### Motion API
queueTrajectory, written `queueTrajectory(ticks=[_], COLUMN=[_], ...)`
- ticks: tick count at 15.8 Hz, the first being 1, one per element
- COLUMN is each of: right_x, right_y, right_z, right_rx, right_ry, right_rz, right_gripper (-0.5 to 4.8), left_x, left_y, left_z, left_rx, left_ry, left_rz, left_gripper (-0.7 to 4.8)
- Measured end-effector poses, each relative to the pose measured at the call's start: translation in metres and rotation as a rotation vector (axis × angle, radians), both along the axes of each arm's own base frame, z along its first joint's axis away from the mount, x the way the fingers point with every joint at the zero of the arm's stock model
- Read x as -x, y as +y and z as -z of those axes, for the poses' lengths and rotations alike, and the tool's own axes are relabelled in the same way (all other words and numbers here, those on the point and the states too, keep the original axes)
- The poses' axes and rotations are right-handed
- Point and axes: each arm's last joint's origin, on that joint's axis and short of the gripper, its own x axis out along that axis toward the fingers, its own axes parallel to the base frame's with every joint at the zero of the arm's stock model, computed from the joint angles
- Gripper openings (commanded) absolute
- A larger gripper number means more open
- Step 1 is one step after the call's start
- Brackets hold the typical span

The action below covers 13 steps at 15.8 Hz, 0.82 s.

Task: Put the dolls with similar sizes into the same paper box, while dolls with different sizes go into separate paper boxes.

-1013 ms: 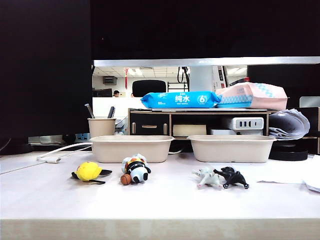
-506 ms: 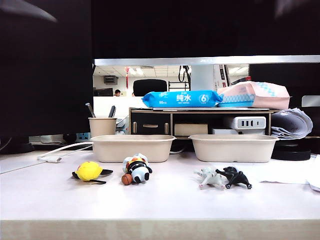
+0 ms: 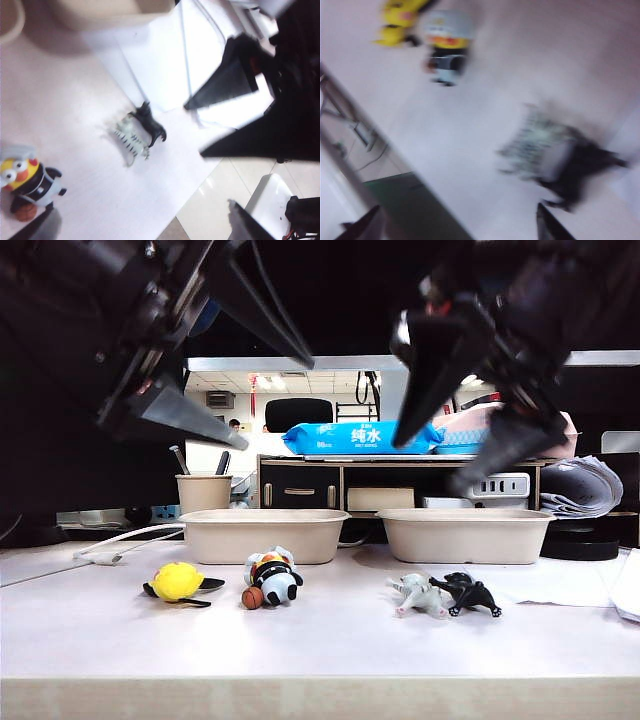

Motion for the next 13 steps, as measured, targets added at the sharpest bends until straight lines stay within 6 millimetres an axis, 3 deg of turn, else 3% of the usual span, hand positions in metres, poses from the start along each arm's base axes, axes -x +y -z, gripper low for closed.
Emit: queueTrajectory(ticks=[5, 9, 13], right_x=[0.002, -0.006, -0.02], right_y=[-0.008, -0.005, 0.0], right_z=[0.01, 0.02, 0.057], right_rx=[0.235, 0.238, 0.285], right_ry=[0.0, -0.048, 0.057], right_rz=[0.028, 0.04, 0.026], right_gripper=[3.78, 3.77, 3.77], left_x=[0.001, 0.001, 0.003], left_y=[0.0, 0.0, 0.001], left_z=[-0.003, -0.003, -0.001], left_rx=[0.013, 0.012, -0.001], left_ry=[-0.008, -0.008, 0.015], left_rz=[0.011, 0.011, 0.013], left_gripper=[4.79, 4.79, 4.79])
